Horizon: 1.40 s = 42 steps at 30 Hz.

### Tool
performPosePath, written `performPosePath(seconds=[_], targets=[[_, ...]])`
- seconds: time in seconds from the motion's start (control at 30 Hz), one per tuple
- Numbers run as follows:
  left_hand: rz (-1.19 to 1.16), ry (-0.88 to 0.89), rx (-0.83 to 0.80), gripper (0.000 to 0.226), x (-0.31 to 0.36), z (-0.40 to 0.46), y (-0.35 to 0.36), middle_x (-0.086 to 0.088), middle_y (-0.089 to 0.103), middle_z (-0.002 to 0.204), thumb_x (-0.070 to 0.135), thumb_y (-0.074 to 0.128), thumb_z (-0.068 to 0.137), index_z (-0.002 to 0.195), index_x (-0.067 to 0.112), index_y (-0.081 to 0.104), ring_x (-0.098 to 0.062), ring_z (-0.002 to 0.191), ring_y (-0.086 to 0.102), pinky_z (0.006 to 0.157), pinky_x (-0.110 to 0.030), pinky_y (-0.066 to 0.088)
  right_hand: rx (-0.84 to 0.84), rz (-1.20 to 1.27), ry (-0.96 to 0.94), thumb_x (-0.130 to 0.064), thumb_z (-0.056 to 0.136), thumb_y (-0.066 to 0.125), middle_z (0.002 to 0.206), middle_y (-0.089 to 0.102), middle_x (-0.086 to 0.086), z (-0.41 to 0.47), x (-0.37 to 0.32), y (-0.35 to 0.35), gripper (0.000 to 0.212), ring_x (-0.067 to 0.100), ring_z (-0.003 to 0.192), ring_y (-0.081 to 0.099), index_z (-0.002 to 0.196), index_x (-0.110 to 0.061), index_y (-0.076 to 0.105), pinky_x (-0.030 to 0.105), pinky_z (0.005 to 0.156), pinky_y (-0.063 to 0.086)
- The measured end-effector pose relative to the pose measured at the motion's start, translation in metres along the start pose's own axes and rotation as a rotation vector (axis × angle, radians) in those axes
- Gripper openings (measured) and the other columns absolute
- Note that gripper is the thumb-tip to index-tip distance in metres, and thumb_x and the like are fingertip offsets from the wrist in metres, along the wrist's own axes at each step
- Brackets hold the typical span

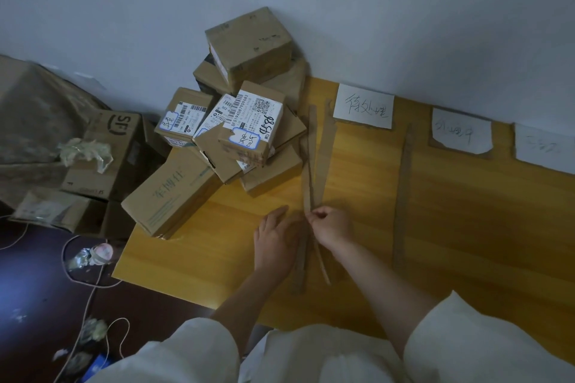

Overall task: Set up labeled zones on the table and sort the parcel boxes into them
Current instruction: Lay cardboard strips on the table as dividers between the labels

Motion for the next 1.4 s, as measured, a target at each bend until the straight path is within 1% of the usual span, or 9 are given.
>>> performPosePath(seconds=[0.07,0.2,0.4,0.57,0.67,0.77,0.93,1.17,1.4], targets=[[0.023,0.032,-0.019,0.037,0.006,0.002,0.003,0.006,0.043,0.146,0.026,0.055,0.093,0.13,0.032,0.056,-0.017,0.135,0.036,0.108,-0.033,0.028,0.013,0.009,-0.039,-0.028,0.097,0.055,0.09,0.063,-0.002,-0.002,-0.002,-0.008,0.017,0.016,0.08,0.058,0.103,-0.017,0.067,0.023,0.065,0.043],[0.118,0.099,-0.094,0.046,0.024,0.008,0.013,0.007,0.033,0.154,0.027,0.049,0.095,0.141,0.03,0.044,-0.015,0.143,0.026,0.114,-0.033,0.022,0.04,0.032,-0.082,-0.023,0.097,0.055,0.095,0.066,-0.001,-0.005,-0.002,-0.027,0.023,0.02,0.088,0.065,0.116,-0.014,0.065,0.029,0.073,0.052],[0.281,0.141,-0.185,0.044,0.032,0.011,0.028,0.004,0.016,0.16,0.037,0.043,0.098,0.141,0.038,0.041,-0.019,0.147,0.013,0.117,-0.036,0.017,0.111,-0.025,-0.141,-0.017,0.098,0.051,0.094,0.061,-0.007,-0.012,0.001,-0.062,0.013,0.016,0.084,0.059,0.101,-0.023,0.062,0.026,0.067,0.047],[0.268,0.127,-0.155,0.044,0.035,0.005,0.027,0.0,0.02,0.159,0.036,0.048,0.095,0.139,0.039,0.043,-0.021,0.144,0.019,0.116,-0.036,0.022,0.179,0.002,-0.216,-0.017,0.099,0.05,0.094,0.061,-0.012,-0.024,0.006,-0.093,0.015,0.013,0.086,0.059,0.097,-0.027,0.06,0.026,0.067,0.048],[0.249,0.131,-0.128,0.059,0.045,0.004,0.024,-0.002,0.019,0.158,0.027,0.058,0.087,0.142,0.038,0.038,-0.023,0.143,0.021,0.114,-0.038,0.027,0.239,0.033,-0.252,-0.017,0.098,0.052,0.085,0.057,-0.018,-0.032,0.01,-0.112,0.015,0.005,0.076,0.055,0.093,-0.029,0.059,0.016,0.057,0.039],[0.263,0.2,-0.116,0.073,0.065,0.001,0.027,0.001,0.014,0.158,0.024,0.063,0.081,0.145,0.039,0.03,-0.021,0.143,0.018,0.116,-0.036,0.023,0.3,0.089,-0.26,-0.017,0.098,0.053,0.083,0.057,-0.018,-0.04,0.02,-0.135,0.015,0.005,0.074,0.053,0.091,-0.029,0.06,0.015,0.056,0.038],[0.242,0.236,-0.113,0.073,0.102,-0.004,0.042,0.005,0.017,0.157,0.029,0.064,0.084,0.146,0.041,0.027,-0.018,0.144,0.016,0.118,-0.036,0.018,0.382,0.195,-0.261,-0.018,0.099,0.052,0.083,0.061,-0.011,-0.048,0.047,-0.181,0.013,0.008,0.068,0.054,0.094,-0.025,0.062,0.014,0.05,0.038],[0.298,0.28,-0.199,0.073,0.164,-0.019,0.088,0.008,0.018,0.159,0.034,0.063,0.086,0.148,0.036,0.025,-0.016,0.145,0.016,0.119,-0.034,0.017,0.492,0.322,-0.206,-0.021,0.099,0.051,0.096,0.065,-0.006,-0.049,0.105,-0.251,0.01,0.011,0.08,0.058,0.101,-0.025,0.061,0.02,0.057,0.041],[0.4,0.345,-0.317,0.07,0.221,-0.04,0.15,0.008,0.022,0.157,0.032,0.064,0.084,0.146,0.033,0.031,-0.015,0.146,0.015,0.118,-0.033,0.011,0.532,0.46,-0.123,-0.018,0.096,0.057,0.096,0.068,0.001,-0.041,0.185,-0.298,0.008,0.019,0.084,0.061,0.098,-0.022,0.063,0.026,0.064,0.044]])
Point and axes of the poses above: each hand's wrist, its own z-axis towards the middle knuckle, its own y-axis out of the palm, x = y × z, the point moved 9 cm from there along z, towards the middle knuckle
